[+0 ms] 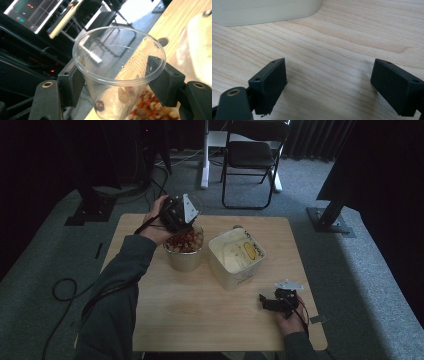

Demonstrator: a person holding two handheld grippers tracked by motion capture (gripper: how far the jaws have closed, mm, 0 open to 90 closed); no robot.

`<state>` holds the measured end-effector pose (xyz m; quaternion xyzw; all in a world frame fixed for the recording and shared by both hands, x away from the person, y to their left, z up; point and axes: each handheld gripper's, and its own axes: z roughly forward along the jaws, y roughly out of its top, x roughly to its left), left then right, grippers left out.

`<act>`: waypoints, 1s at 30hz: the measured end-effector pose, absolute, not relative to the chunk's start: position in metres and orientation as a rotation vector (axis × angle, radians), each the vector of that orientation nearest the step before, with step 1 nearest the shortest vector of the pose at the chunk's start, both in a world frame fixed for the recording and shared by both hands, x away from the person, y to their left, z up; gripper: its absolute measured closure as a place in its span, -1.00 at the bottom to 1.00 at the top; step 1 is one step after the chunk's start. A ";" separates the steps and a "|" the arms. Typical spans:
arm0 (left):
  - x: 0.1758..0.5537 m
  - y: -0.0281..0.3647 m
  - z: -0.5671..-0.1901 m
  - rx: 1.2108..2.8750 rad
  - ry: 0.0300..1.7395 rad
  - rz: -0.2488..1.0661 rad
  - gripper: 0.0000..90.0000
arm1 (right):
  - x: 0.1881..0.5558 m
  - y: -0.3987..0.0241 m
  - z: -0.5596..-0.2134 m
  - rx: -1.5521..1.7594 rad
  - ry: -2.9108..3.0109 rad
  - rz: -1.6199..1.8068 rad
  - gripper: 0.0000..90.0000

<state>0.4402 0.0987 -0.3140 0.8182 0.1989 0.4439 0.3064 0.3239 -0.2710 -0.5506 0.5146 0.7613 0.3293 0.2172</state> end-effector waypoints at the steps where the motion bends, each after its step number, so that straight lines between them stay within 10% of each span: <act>1: 0.440 0.098 -0.313 2.159 0.530 1.152 -0.25 | 0.324 -0.271 -0.551 1.425 2.109 0.913 -0.71; 30: 0.417 0.042 -0.299 2.081 0.424 0.732 -0.29 | 0.324 -0.271 -0.550 1.424 2.109 0.910 -0.71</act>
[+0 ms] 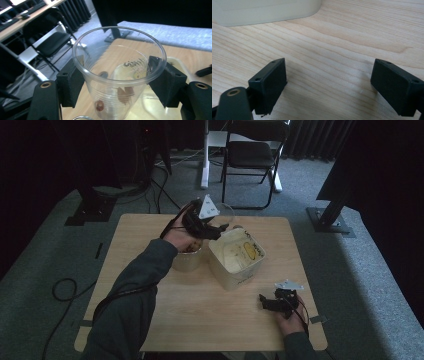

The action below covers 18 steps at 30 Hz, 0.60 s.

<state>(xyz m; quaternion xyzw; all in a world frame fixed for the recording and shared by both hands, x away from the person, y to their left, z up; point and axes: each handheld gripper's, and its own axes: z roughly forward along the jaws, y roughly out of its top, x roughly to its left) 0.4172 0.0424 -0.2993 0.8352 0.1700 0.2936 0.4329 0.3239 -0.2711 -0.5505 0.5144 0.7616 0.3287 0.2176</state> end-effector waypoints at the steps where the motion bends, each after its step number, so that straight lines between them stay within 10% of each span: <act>1: 0.416 0.039 -0.300 2.083 0.416 0.731 -0.29 | 0.324 -0.271 -0.551 1.424 2.109 0.911 -0.71; 18: 0.402 0.010 -0.307 2.053 0.365 0.478 -0.31 | 0.324 -0.271 -0.550 1.426 2.109 0.911 -0.71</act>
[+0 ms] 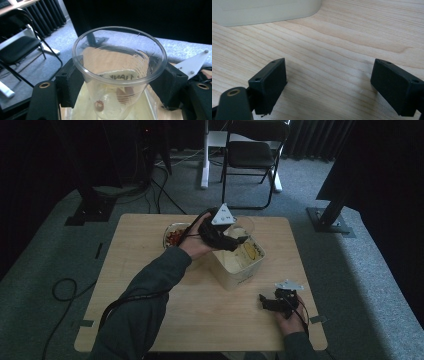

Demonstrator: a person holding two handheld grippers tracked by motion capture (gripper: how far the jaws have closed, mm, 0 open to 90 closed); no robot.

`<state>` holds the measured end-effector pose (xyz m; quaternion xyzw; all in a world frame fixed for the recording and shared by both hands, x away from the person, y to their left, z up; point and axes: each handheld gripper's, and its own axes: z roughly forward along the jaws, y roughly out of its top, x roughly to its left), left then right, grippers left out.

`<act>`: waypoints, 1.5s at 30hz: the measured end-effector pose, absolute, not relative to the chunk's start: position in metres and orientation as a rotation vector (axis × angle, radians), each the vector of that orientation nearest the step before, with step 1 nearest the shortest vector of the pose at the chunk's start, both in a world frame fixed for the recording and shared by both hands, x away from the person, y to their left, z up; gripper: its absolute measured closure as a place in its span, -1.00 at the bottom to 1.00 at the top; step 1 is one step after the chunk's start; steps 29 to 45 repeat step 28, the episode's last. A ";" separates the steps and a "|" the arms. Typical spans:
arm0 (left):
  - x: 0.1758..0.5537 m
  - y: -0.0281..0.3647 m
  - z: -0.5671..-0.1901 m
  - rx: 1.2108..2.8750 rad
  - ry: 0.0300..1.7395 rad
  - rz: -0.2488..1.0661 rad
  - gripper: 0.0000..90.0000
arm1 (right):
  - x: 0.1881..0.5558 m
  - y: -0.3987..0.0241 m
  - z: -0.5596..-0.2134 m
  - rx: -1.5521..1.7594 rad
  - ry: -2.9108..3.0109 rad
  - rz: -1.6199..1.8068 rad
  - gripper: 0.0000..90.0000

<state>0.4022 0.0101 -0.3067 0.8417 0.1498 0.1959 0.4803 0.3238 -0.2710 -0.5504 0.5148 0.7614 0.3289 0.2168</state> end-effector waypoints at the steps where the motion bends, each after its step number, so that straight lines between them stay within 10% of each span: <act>1: 0.402 0.010 -0.308 2.053 0.362 0.472 -0.31 | 0.324 -0.271 -0.550 1.426 2.109 0.911 -0.71; 13: 0.408 0.006 -0.316 2.085 0.353 0.404 -0.64 | 0.324 -0.271 -0.550 1.427 2.109 0.912 -0.71; 45: 0.414 0.027 -0.316 2.082 0.421 0.461 -0.65 | 0.324 -0.271 -0.551 1.427 2.108 0.913 -0.71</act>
